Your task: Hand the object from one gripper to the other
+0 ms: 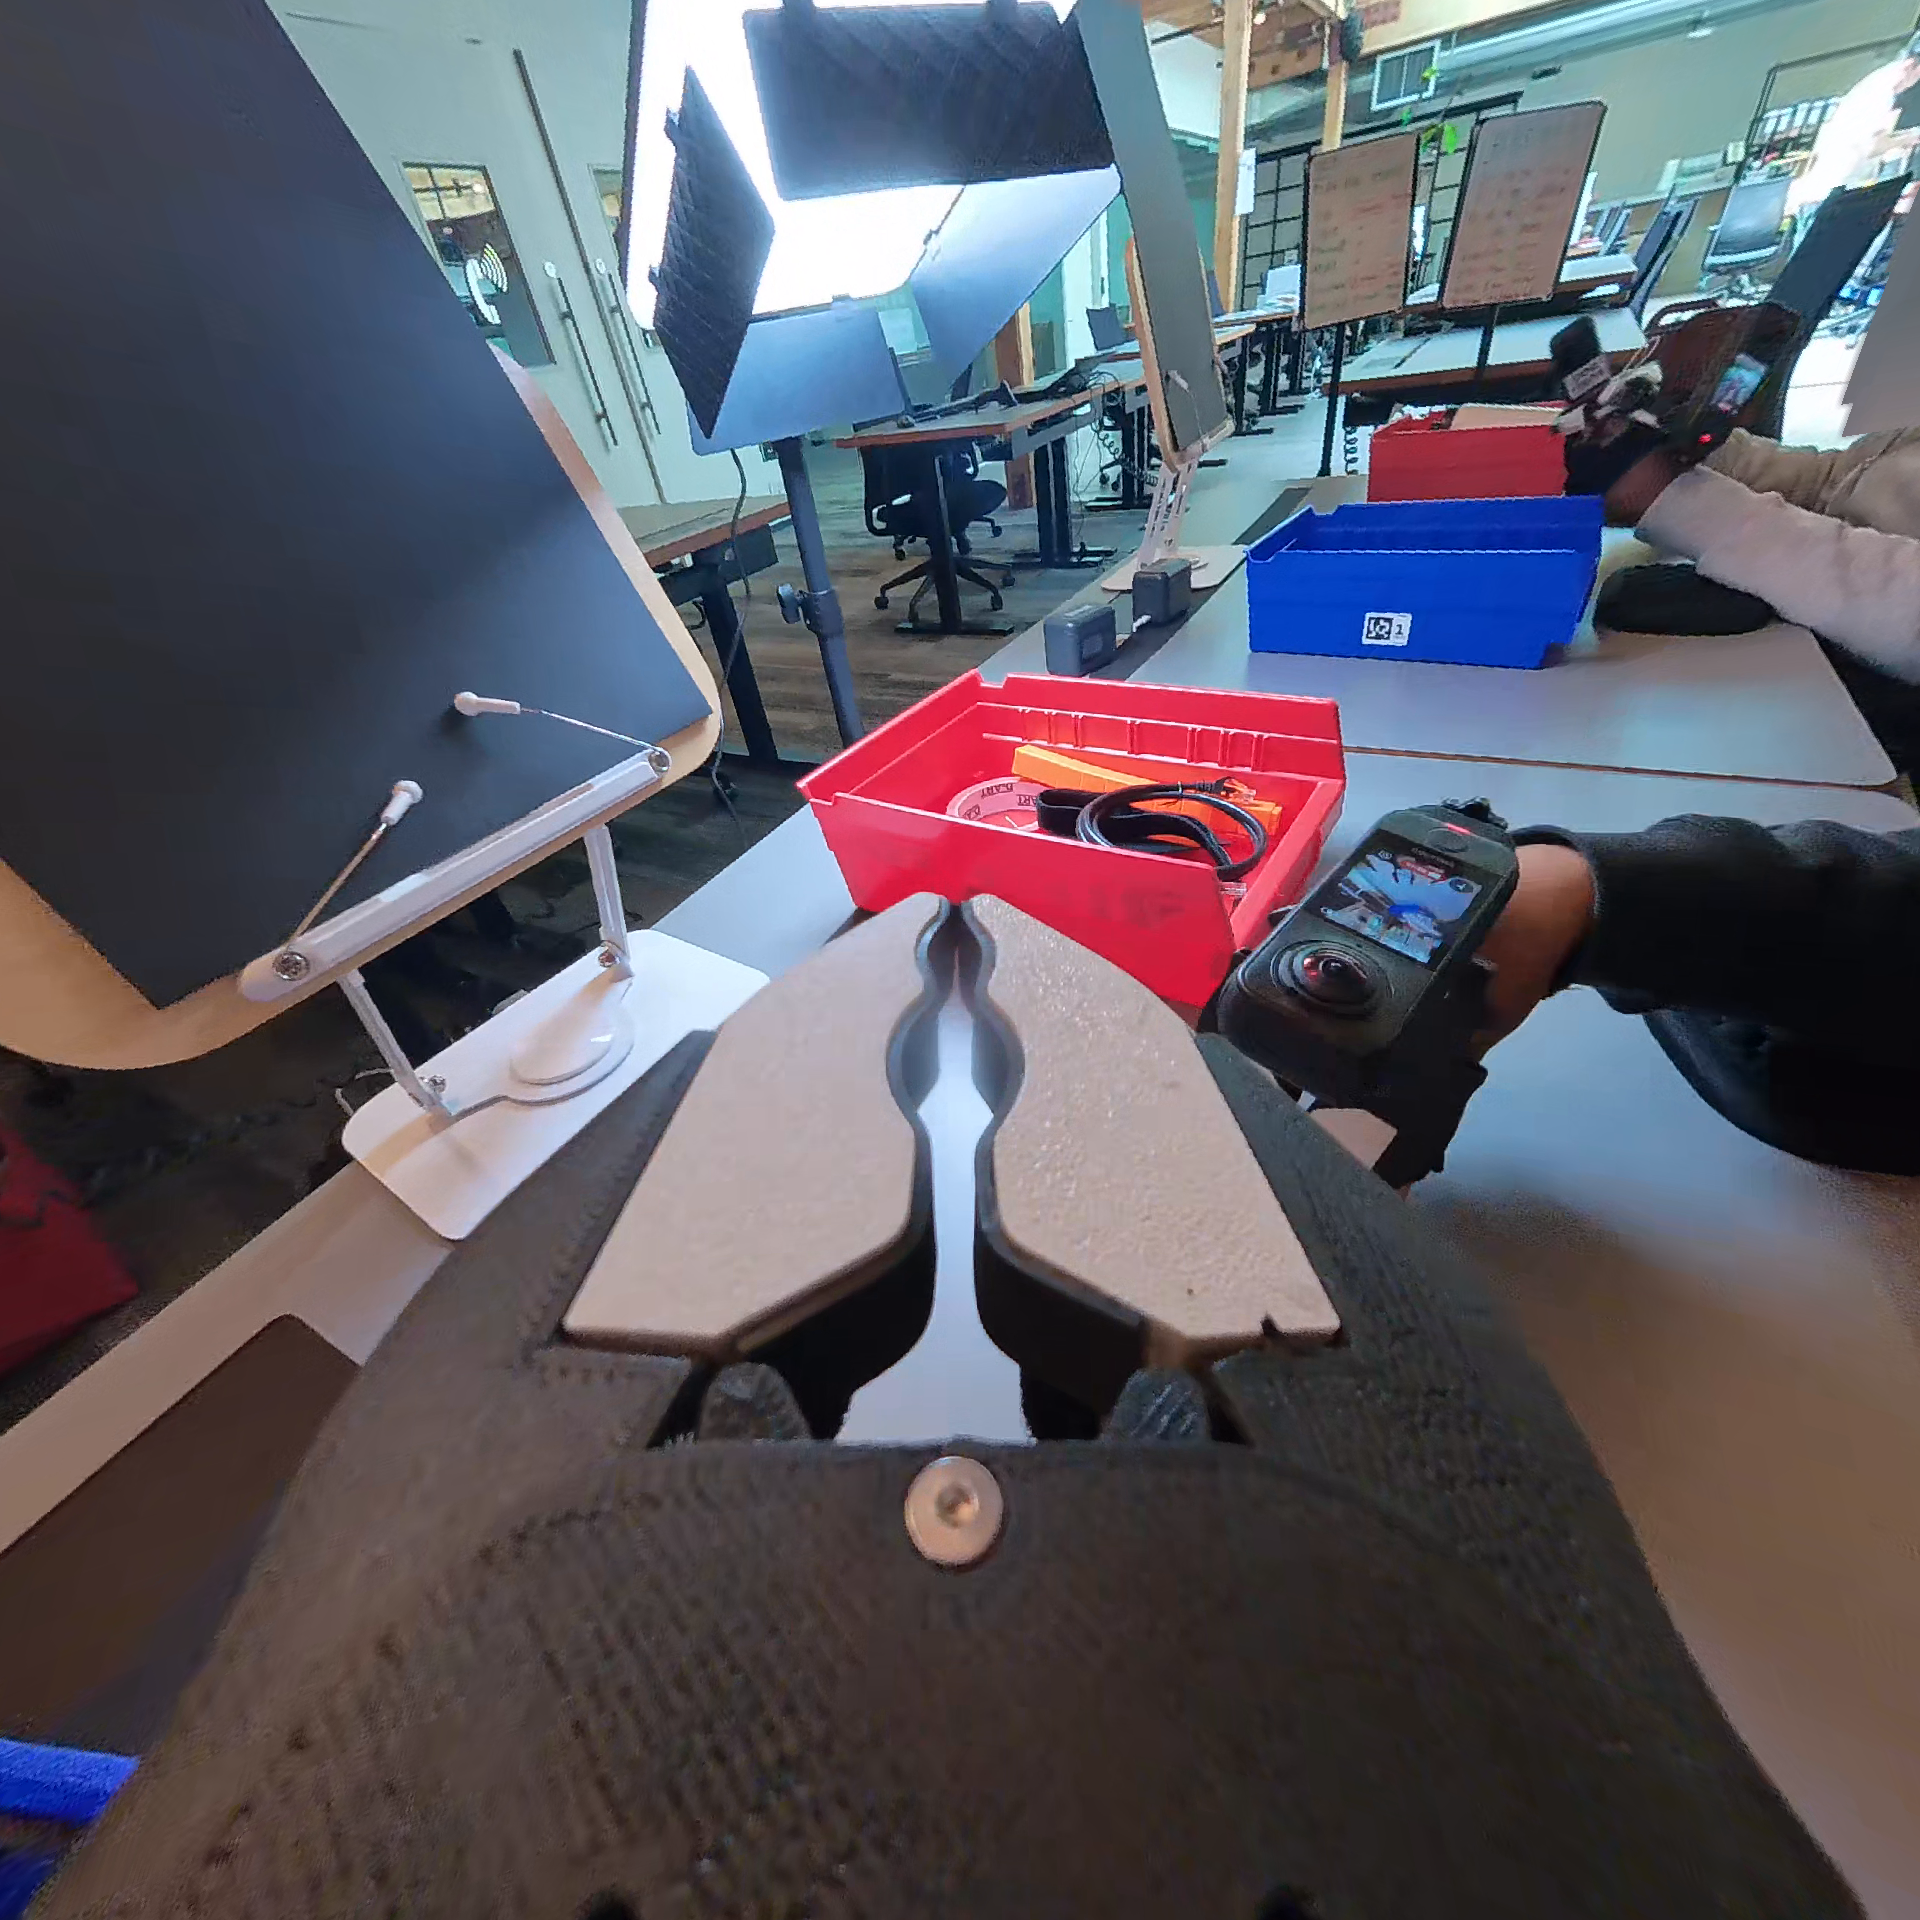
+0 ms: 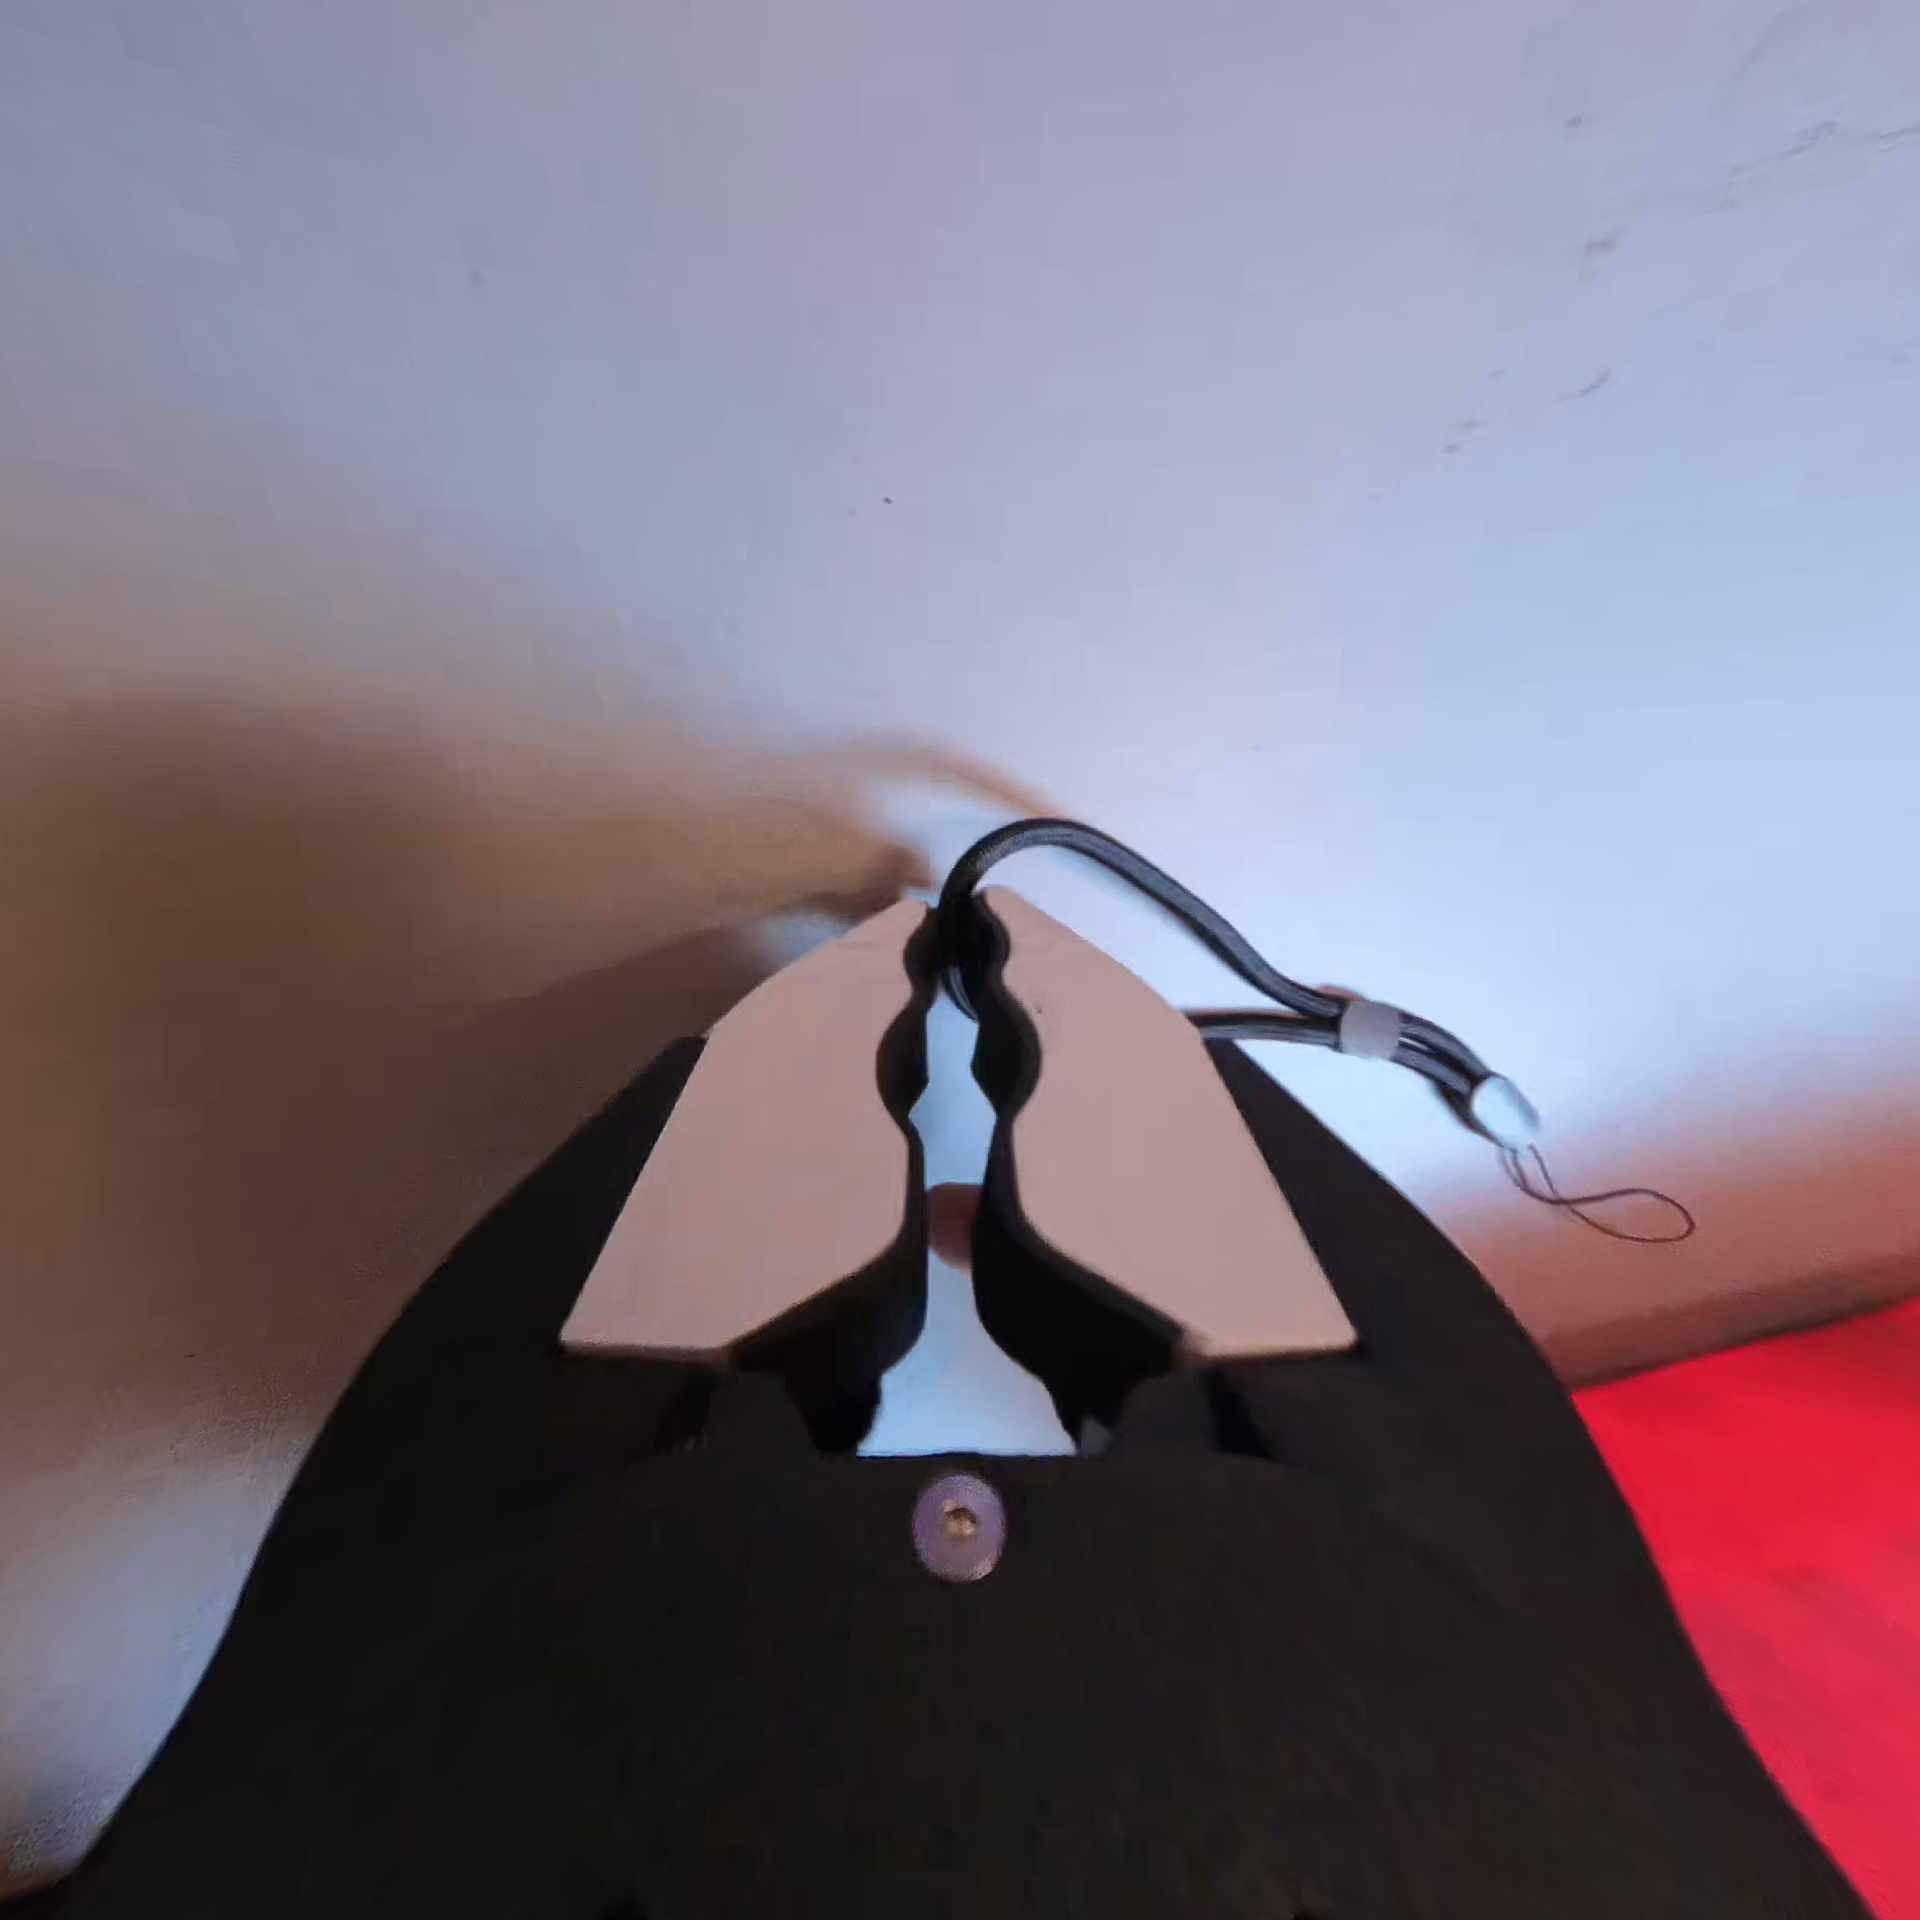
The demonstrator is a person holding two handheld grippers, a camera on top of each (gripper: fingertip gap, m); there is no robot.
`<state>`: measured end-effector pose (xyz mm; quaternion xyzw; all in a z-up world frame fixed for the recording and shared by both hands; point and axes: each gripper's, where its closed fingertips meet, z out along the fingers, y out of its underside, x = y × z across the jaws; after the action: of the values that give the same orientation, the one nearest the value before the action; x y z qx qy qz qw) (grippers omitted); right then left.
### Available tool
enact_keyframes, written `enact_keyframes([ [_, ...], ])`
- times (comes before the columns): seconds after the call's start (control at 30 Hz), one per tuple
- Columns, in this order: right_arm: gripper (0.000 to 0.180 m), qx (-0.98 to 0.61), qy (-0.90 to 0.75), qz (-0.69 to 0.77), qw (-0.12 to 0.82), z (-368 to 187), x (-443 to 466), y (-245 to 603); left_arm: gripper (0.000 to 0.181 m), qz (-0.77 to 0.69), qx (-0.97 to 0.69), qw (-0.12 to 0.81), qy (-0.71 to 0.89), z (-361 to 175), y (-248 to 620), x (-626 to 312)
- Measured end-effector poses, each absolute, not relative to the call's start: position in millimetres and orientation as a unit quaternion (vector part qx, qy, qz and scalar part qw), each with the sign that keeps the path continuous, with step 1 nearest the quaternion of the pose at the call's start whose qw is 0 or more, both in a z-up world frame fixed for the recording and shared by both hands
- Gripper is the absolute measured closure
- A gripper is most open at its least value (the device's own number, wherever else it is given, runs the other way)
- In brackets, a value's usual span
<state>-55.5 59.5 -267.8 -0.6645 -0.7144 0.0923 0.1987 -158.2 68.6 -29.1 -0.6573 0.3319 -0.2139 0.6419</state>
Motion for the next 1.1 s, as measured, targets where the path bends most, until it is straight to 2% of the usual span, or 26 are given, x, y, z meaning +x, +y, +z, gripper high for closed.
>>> enact_keyframes([
  [0.03, 0.176, -0.659, -0.716, 0.1, 0.206, -263.4, -56.1, 59.1, 0.181, -0.211, -0.656, 0.642, 0.337, -28.1, 66.8, -158.0],
  [0.13, 0.177, -0.648, -0.705, 0.128, 0.258, -229.7, -57.9, 63.2, 0.18, -0.208, -0.645, 0.637, 0.366, -27.1, 59.0, -151.0],
  [0.43, 0.176, -0.555, -0.684, 0.269, 0.389, -105.6, -55.1, 22.1, 0.145, -0.259, -0.629, 0.563, 0.47, -53.3, 29.1, -103.4],
  [0.67, 0.176, -0.489, -0.69, 0.32, 0.428, -63.9, -47.3, -7.1, 0.133, -0.284, -0.616, 0.484, 0.553, -96.2, 7.0, -64.2],
  [0.83, 0.176, -0.452, -0.678, 0.366, 0.45, -38.3, -40.1, -20.9, 0.138, -0.281, -0.619, 0.455, 0.575, -120.1, 4.1, -49.1],
  [0.87, 0.176, -0.453, -0.676, 0.363, 0.455, -36.5, -38.1, -19.0, 0.144, -0.275, -0.618, 0.456, 0.579, -122.0, 4.6, -48.1],
  [0.93, 0.176, -0.456, -0.673, 0.356, 0.461, -35.4, -34.0, -14.5, 0.176, -0.264, -0.614, 0.477, 0.571, -117.1, 9.1, -48.1],
  [1.0, 0.176, -0.464, -0.656, 0.356, 0.478, -31.0, -32.9, -5.6, 0.177, -0.281, -0.611, 0.484, 0.56, -107.9, 7.8, -47.7],
  [1.03, 0.169, -0.468, -0.637, 0.36, 0.495, -24.9, -33.8, 1.2, 0.177, -0.285, -0.614, 0.489, 0.55, -102.9, 9.5, -48.4],
  [1.07, 0.152, -0.47, -0.615, 0.369, 0.515, -17.0, -34.5, 8.3, 0.177, -0.287, -0.615, 0.501, 0.536, -96.3, 12.6, -50.0],
  [1.1, 0.143, -0.475, -0.592, 0.379, 0.529, -10.1, -34.4, 15.2, 0.177, -0.297, -0.615, 0.515, 0.519, -88.3, 15.3, -51.9],
])
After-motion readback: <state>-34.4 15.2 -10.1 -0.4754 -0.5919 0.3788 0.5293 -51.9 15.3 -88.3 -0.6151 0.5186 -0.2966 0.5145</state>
